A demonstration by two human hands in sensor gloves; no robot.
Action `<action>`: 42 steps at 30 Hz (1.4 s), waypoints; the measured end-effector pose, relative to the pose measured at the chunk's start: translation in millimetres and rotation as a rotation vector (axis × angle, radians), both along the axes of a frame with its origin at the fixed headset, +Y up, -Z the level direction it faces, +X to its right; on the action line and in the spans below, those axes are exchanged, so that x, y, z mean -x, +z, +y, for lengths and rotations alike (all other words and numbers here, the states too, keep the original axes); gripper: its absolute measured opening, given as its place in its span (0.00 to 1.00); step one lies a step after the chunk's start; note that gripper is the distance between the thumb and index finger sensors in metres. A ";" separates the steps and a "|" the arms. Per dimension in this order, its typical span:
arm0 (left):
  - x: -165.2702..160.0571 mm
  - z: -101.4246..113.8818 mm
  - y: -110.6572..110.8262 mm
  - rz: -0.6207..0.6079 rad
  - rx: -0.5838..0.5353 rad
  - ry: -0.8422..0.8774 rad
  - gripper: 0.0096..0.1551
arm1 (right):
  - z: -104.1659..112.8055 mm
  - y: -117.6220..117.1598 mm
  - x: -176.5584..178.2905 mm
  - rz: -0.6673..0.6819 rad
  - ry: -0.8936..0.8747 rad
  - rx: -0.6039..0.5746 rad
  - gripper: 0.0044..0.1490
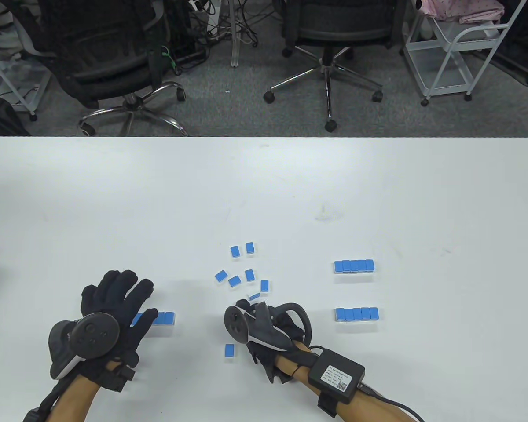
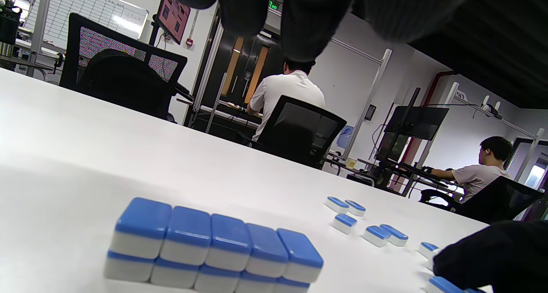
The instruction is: Build mahjong tile wall
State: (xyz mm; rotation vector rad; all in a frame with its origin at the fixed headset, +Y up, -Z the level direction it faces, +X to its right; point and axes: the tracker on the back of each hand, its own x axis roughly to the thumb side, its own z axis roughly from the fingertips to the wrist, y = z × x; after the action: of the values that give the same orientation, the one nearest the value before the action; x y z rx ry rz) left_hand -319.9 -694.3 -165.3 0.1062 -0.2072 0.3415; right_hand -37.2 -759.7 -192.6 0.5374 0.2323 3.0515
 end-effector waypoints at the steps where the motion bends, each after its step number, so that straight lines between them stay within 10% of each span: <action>1: 0.0 0.0 0.0 0.000 0.000 -0.001 0.37 | 0.1 -0.2 0.6 0.001 0.001 -0.002 0.39; 42: 2.2 -2.5 -1.1 -0.003 0.023 0.000 0.37 | -0.4 40.9 -3.7 0.136 -0.116 0.052 0.40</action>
State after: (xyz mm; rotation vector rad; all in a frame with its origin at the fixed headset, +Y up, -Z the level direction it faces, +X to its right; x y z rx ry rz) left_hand -322.1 -696.8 -166.5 0.0835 -0.2060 0.3444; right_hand -33.5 -760.1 -151.7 0.7286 0.2736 2.8914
